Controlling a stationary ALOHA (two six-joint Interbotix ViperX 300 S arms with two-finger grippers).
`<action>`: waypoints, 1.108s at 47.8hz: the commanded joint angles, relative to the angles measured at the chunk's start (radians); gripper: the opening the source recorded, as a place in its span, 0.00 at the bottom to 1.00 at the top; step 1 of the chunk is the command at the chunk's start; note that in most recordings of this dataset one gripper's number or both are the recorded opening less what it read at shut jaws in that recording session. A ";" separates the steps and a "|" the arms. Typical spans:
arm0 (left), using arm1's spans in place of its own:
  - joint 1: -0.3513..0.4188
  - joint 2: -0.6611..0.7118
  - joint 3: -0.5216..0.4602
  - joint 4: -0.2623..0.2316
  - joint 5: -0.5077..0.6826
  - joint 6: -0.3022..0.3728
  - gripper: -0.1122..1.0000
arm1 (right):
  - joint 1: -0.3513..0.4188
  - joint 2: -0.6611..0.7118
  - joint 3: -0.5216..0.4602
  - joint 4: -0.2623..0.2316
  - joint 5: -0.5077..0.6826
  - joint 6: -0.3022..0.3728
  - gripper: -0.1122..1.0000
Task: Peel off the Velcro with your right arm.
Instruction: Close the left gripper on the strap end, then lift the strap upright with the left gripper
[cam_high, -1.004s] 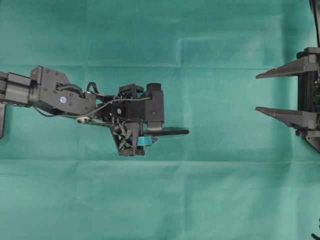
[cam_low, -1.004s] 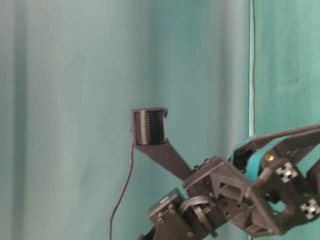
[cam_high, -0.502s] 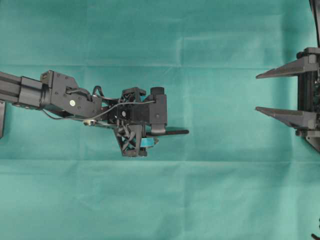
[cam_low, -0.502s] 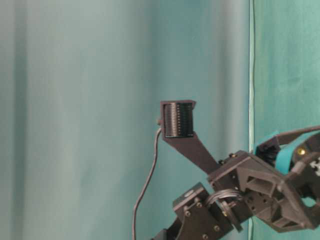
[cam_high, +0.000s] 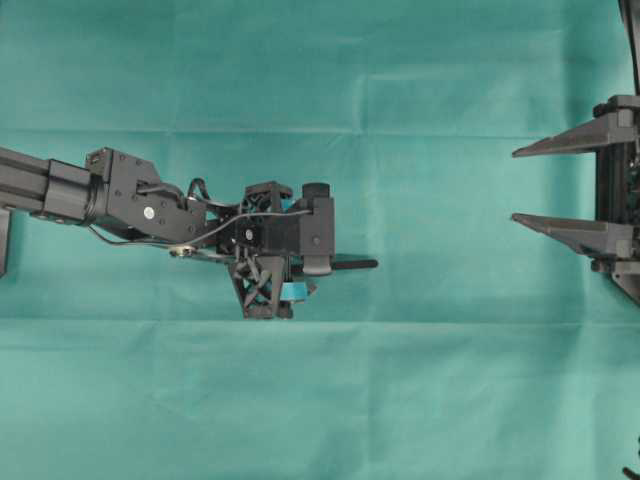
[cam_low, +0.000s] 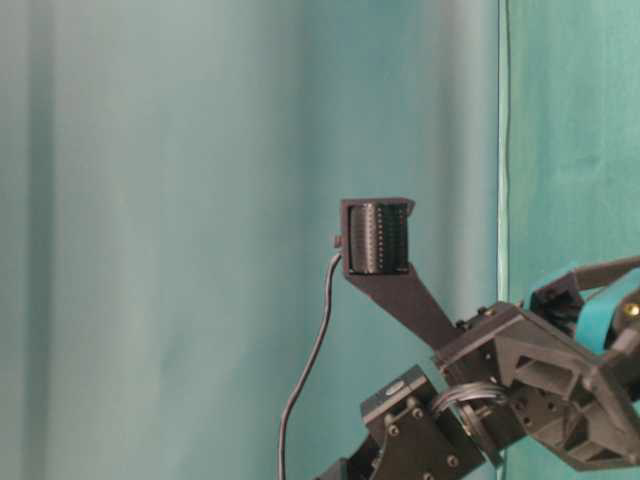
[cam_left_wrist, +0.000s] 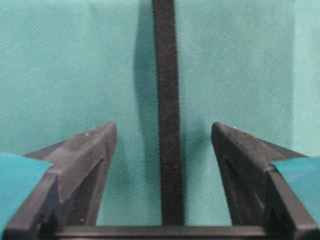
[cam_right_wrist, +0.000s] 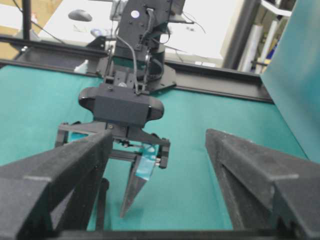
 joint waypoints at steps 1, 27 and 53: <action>-0.009 -0.012 -0.023 0.000 -0.006 0.000 0.69 | -0.002 0.008 -0.011 0.000 -0.011 -0.002 0.53; -0.011 -0.014 -0.025 0.002 0.021 -0.002 0.21 | -0.002 0.006 0.002 0.000 -0.032 -0.002 0.53; -0.023 -0.163 -0.018 0.002 0.026 -0.003 0.21 | -0.002 0.011 0.003 -0.031 -0.057 -0.005 0.53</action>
